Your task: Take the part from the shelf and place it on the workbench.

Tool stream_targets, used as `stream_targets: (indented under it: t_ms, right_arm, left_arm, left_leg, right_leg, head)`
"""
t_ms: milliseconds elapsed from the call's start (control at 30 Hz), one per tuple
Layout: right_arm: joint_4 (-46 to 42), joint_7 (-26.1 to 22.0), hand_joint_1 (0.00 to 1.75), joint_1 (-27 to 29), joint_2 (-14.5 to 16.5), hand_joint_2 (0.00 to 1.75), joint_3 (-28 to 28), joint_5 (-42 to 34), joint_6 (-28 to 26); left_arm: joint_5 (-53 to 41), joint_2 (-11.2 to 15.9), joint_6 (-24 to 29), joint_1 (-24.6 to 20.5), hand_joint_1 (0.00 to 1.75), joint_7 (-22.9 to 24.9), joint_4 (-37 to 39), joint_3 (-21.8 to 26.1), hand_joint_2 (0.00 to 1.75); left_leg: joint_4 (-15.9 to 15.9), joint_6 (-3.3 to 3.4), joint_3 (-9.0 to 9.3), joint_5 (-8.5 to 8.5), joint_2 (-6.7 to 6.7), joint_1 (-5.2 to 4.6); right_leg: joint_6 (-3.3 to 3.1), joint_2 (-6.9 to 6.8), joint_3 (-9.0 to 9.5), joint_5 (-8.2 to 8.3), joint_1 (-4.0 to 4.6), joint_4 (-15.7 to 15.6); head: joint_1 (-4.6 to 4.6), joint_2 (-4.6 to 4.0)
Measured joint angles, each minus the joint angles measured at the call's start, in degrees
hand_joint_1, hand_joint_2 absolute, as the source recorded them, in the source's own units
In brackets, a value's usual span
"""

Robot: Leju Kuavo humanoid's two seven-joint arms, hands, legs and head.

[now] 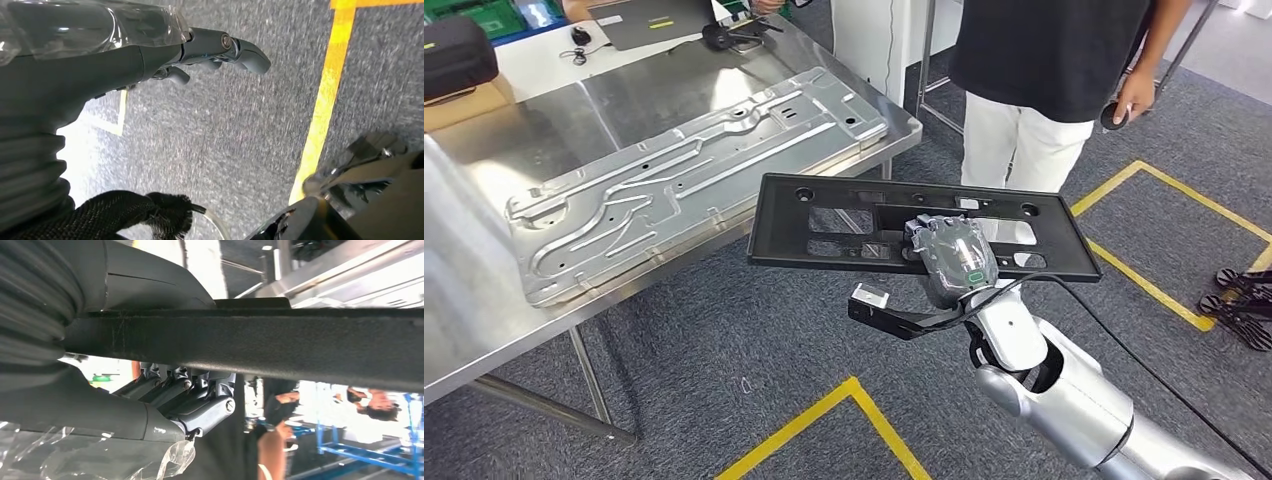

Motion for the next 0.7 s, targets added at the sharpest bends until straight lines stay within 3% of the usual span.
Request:
stream_targets:
  t_ms: [67, 100, 133, 200, 267, 333, 400, 433, 467, 500, 567, 633, 700]
  right_arm:
    - [0.00, 0.01, 1.75, -0.20, -0.02, 1.75, -0.04, -0.19, 0.00]
    - [0.00, 0.03, 1.75, -0.28, -0.03, 1.75, -0.05, -0.32, 0.00]
    - [0.00, 0.05, 1.75, -0.36, -0.05, 1.75, -0.05, -0.44, 0.00]
    - [-0.03, 0.09, 1.75, -0.47, -0.08, 1.75, -0.06, -0.54, -0.01]
    - [-0.09, 0.11, 1.75, -0.63, -0.19, 1.75, -0.13, -0.55, -0.02]
    - [-0.09, 0.17, 1.75, -0.63, -0.39, 1.75, -0.17, -0.58, -0.03]
    - [-0.07, 0.23, 1.75, -0.44, -0.58, 1.75, -0.15, -0.66, -0.02]
    - [-0.07, 0.26, 1.75, -0.36, -0.65, 1.75, -0.15, -0.68, -0.02]
    - [-0.07, 0.30, 1.75, -0.33, -0.70, 1.75, -0.16, -0.69, -0.02]
    - [-0.07, 0.34, 1.75, -0.35, -0.75, 1.75, -0.17, -0.69, -0.02]
    - [-0.06, 0.41, 1.75, -0.41, -0.89, 1.75, -0.19, -0.67, -0.02]
    - [-0.05, 0.44, 1.75, -0.44, -0.99, 1.75, -0.17, -0.67, -0.02]
    - [-0.05, 0.44, 1.75, -0.56, -1.02, 1.75, -0.16, -0.68, -0.02]
  left_arm:
    - [-0.02, 0.05, 0.11, -0.02, 0.00, -0.11, 0.00, 0.00, 1.75]
    - [-0.02, 0.08, 0.21, -0.03, 0.00, -0.21, 0.00, 0.00, 1.75]
    - [-0.03, 0.10, 0.32, -0.02, 0.00, -0.31, 0.00, 0.00, 1.75]
    - [-0.03, 0.09, 0.51, 0.11, 0.00, -0.45, 0.00, 0.00, 1.75]
    - [-0.03, 0.06, 0.63, 0.15, 0.00, -0.51, 0.00, 0.01, 1.75]
    - [-0.03, -0.02, 0.68, -0.01, 0.00, -0.54, -0.01, 0.02, 1.75]
    - [-0.04, -0.14, 0.68, -0.08, 0.00, -0.53, -0.02, 0.02, 1.75]
    - [-0.04, -0.18, 0.68, -0.05, 0.00, -0.52, -0.02, 0.02, 1.75]
    - [-0.04, -0.20, 0.68, -0.02, 0.00, -0.52, -0.02, 0.02, 1.75]
    - [-0.03, -0.20, 0.68, -0.01, 0.00, -0.53, -0.02, 0.02, 1.75]
    - [-0.03, -0.20, 0.68, -0.07, 0.00, -0.54, -0.02, 0.02, 1.75]
    - [-0.01, -0.20, 0.68, -0.06, 0.00, -0.53, -0.02, 0.03, 1.75]
    - [0.02, -0.15, 0.68, 0.11, 0.00, -0.53, -0.01, 0.04, 1.75]
  left_leg:
    - [-7.54, 1.04, 3.63, 2.62, 3.00, -0.95]
    - [-9.29, 1.41, 4.39, 2.89, 3.96, -1.40]
    - [-9.75, 1.63, 4.47, 2.64, 4.10, -1.73]
    - [-10.23, 1.90, 4.77, 2.82, 2.46, -1.53]
    - [-10.76, 2.35, 5.47, 3.09, 0.91, -0.94]
    - [-10.90, 2.75, 5.82, 3.11, -0.62, -0.62]
    - [-10.87, 2.89, 5.95, 3.02, -2.35, -0.55]
    - [-10.83, 2.85, 6.00, 2.97, -3.25, -0.48]
    - [-10.77, 2.75, 6.10, 2.90, -4.14, -0.38]
    - [-10.65, 2.55, 6.20, 2.77, -5.01, -0.24]
    - [-10.13, 1.94, 6.04, 2.37, -6.59, -0.11]
    - [-9.73, 1.29, 5.49, 2.21, -7.87, 0.00]
    - [-9.66, 0.76, 5.01, 2.22, -8.61, 0.24]
  right_leg:
    - [0.32, -1.23, 0.62, -0.49, 0.26, -0.06]
    - [0.54, -1.80, 0.79, -0.68, 0.36, -0.10]
    - [0.79, -2.41, 0.91, -0.84, 0.45, -0.18]
    - [1.35, -3.17, 1.30, -1.27, 0.46, -0.22]
    - [1.76, -0.75, 0.62, -2.92, 0.33, 2.18]
    - [1.97, 2.71, -2.94, -6.29, 0.18, 9.38]
    - [2.18, 3.68, -6.92, -8.14, 0.15, 15.96]
    - [2.26, 3.75, -7.62, -7.37, 0.12, 16.32]
    - [2.34, 3.90, -7.17, -5.55, 0.04, 14.39]
    - [2.47, 4.46, -5.74, -3.07, -0.15, 10.62]
    - [2.71, 7.24, -2.56, 0.42, -0.75, 3.14]
    - [2.45, 8.76, -1.41, 0.99, -0.88, 0.36]
    - [1.71, 7.52, -1.40, 0.99, -0.67, 0.17]
  head:
    - [0.02, -0.01]
    - [0.03, -0.01]
    - [0.05, -0.01]
    - [0.05, 0.00]
    - [0.10, 0.00]
    - [0.24, 0.00]
    - [0.33, 0.00]
    - [0.35, 0.00]
    - [0.35, 0.00]
    - [0.35, 0.00]
    - [0.34, 0.00]
    - [0.28, 0.00]
    - [0.26, -0.01]
